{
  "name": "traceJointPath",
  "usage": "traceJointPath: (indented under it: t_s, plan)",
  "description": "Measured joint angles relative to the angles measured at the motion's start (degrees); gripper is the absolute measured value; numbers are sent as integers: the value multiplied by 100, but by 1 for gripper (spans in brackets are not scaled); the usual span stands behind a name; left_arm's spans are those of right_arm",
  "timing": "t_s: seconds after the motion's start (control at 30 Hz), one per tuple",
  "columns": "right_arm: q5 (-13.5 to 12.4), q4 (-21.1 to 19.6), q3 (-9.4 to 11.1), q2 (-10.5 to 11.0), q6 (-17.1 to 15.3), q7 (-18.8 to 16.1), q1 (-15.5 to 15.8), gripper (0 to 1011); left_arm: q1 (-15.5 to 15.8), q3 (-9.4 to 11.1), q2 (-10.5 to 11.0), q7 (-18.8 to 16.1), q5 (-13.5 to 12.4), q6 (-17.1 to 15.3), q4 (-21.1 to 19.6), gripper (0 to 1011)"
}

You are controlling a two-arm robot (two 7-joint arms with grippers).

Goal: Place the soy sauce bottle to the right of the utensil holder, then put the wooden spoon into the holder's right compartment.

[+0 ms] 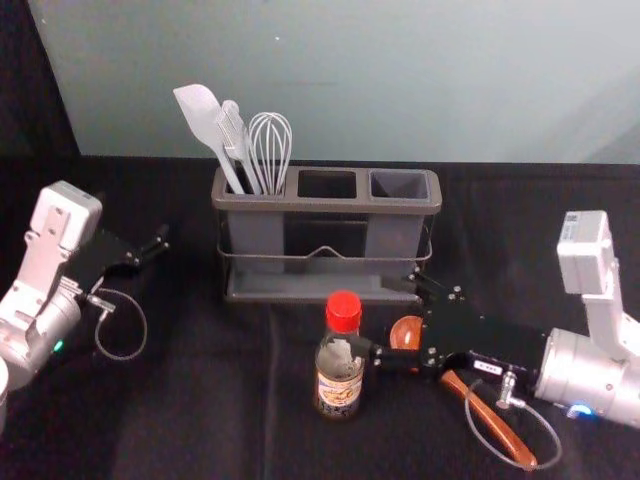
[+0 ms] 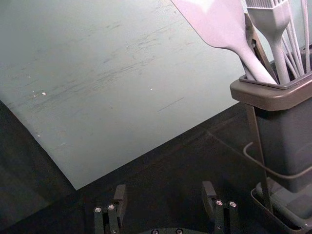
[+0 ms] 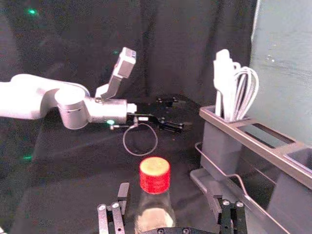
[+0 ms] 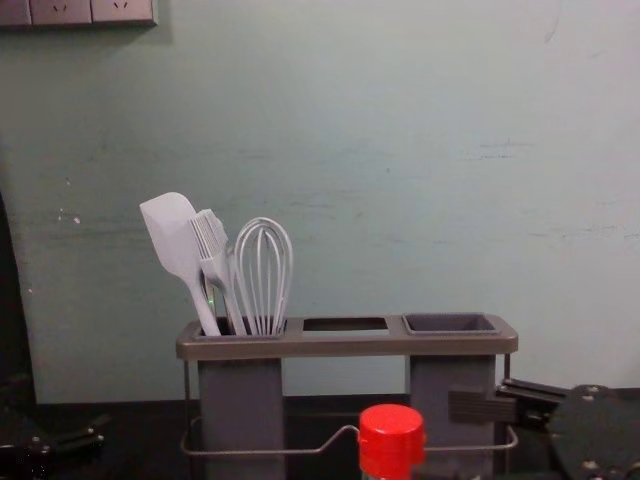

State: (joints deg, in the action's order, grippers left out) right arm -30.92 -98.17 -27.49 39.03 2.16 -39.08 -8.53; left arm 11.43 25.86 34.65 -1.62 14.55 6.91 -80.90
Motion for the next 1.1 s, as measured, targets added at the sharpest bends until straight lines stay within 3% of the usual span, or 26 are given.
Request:
traceJointPath:
  t_s: [0.73, 1.1]
  plan:
    - [79, 211, -398, -334, -174, -24, -368, 1004, 0, 0, 0, 0, 0, 0, 0, 1005]
    - [73, 250, -418, -362, -157, -42, -390, 1004, 0, 0, 0, 0, 0, 0, 0, 1005]
